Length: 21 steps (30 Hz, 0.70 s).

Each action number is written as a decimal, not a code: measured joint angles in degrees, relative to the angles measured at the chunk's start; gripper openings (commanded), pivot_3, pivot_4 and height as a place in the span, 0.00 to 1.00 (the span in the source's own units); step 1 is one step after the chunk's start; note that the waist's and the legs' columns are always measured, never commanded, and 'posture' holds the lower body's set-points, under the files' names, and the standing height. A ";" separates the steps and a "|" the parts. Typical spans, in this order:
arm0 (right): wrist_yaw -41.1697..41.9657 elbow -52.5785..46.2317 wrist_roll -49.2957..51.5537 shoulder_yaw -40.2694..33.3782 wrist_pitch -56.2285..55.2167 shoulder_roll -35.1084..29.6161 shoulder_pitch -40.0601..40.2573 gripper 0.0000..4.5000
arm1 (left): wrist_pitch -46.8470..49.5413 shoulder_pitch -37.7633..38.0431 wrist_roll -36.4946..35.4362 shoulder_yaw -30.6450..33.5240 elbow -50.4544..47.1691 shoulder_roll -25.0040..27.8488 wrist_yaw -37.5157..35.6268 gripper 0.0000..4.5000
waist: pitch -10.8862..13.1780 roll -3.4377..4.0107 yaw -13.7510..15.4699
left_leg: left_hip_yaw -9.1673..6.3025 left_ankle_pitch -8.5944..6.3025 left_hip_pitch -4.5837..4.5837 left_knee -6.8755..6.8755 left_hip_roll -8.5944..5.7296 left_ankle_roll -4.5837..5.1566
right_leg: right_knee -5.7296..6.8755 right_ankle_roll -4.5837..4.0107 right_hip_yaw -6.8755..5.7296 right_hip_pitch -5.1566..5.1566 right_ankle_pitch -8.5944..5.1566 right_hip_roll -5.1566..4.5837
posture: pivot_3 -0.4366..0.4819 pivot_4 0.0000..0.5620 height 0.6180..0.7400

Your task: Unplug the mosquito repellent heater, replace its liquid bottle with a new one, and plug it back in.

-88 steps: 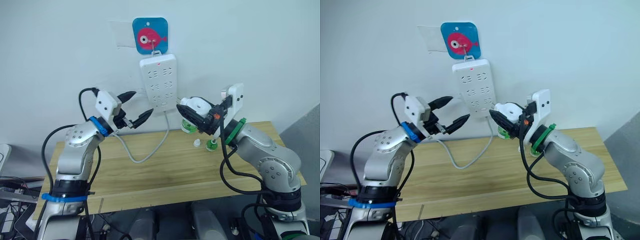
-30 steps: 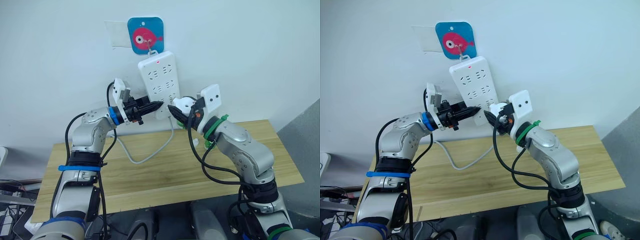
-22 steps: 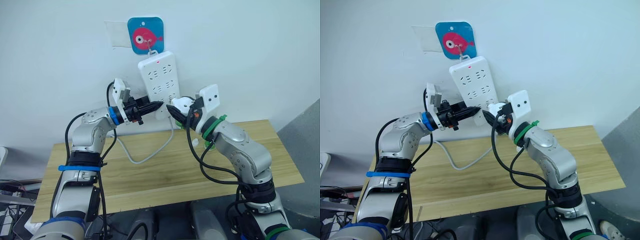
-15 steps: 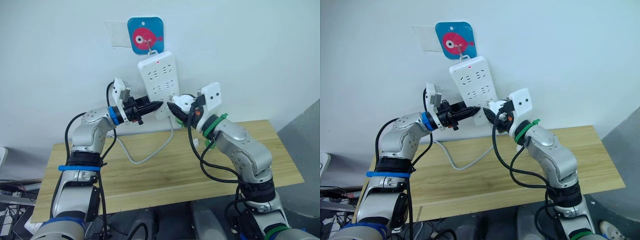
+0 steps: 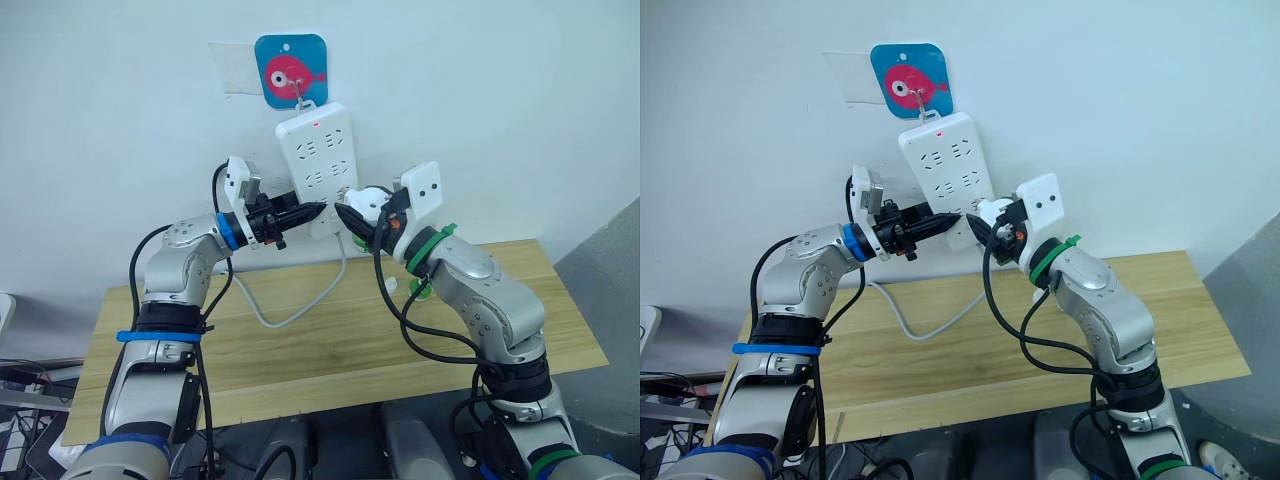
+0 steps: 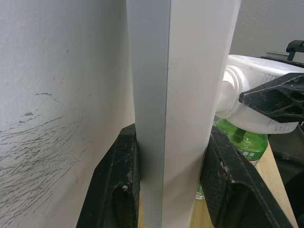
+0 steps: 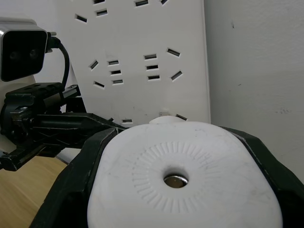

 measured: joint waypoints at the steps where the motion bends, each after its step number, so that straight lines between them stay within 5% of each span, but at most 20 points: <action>1: 0.17 0.00 -0.05 0.08 0.01 -0.08 -0.01 0.67 | 0.00 0.00 0.01 0.00 0.00 0.00 0.00 0.29 | 0.00 0.00 0.00 | 0.00 0.00 0.00 0.00 0.00 0.00 | 0.00 0.00 0.00 0.00 0.00 0.00 | 0.30 0.35 1.00; 21: 0.42 -0.10 -0.53 0.75 1.69 -0.27 0.04 0.67 | 0.18 0.42 0.09 0.00 -1.03 0.04 0.81 0.29 | 0.00 0.00 0.00 | 0.00 0.00 -0.02 0.00 0.00 0.00 | 0.01 0.00 0.00 -0.02 0.00 0.00 | 0.31 0.36 1.00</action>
